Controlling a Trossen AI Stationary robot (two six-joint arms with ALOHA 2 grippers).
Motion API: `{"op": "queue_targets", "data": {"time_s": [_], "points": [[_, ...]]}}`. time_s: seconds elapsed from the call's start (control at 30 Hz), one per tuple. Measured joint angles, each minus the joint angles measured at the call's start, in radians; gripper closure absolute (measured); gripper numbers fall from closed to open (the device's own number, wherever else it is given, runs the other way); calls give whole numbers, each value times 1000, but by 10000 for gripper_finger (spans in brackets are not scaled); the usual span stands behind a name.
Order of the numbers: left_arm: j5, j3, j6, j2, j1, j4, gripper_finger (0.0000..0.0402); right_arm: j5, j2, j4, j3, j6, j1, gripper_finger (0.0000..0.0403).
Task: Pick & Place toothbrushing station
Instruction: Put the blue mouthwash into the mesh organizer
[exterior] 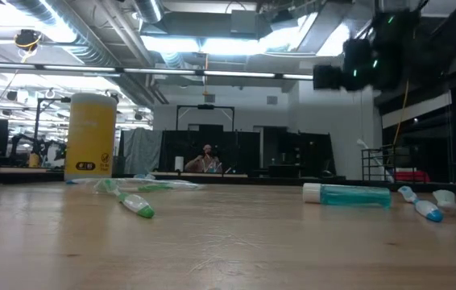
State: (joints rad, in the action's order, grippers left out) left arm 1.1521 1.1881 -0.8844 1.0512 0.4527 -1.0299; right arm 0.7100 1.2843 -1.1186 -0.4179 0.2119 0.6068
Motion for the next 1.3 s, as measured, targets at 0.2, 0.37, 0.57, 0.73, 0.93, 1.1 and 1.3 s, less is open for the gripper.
{"op": "queue_targets", "data": {"time_s": [0.2,0.37,0.57,0.73,0.93,1.1,1.3], "points": [[-11,0,-20,-48,0,-58,199,-233,-241,149,-30,-148,-222,291],[-109,0,-57,-100,-10,-152,199,-411,-339,700,-261,-392,-416,293],[-221,0,-74,-91,-58,-174,199,-340,-273,1482,-653,-601,-640,301],[-200,0,-73,-61,-47,-169,199,-471,-159,1915,-775,-851,-747,307],[-107,0,-71,-47,-26,-154,199,-715,36,1806,-759,-878,-791,296],[-109,0,-63,-50,-7,-152,199,-822,225,1808,-758,-882,-768,268],[-106,0,-71,-50,40,-152,199,-878,365,1769,-775,-879,-761,211]]}}
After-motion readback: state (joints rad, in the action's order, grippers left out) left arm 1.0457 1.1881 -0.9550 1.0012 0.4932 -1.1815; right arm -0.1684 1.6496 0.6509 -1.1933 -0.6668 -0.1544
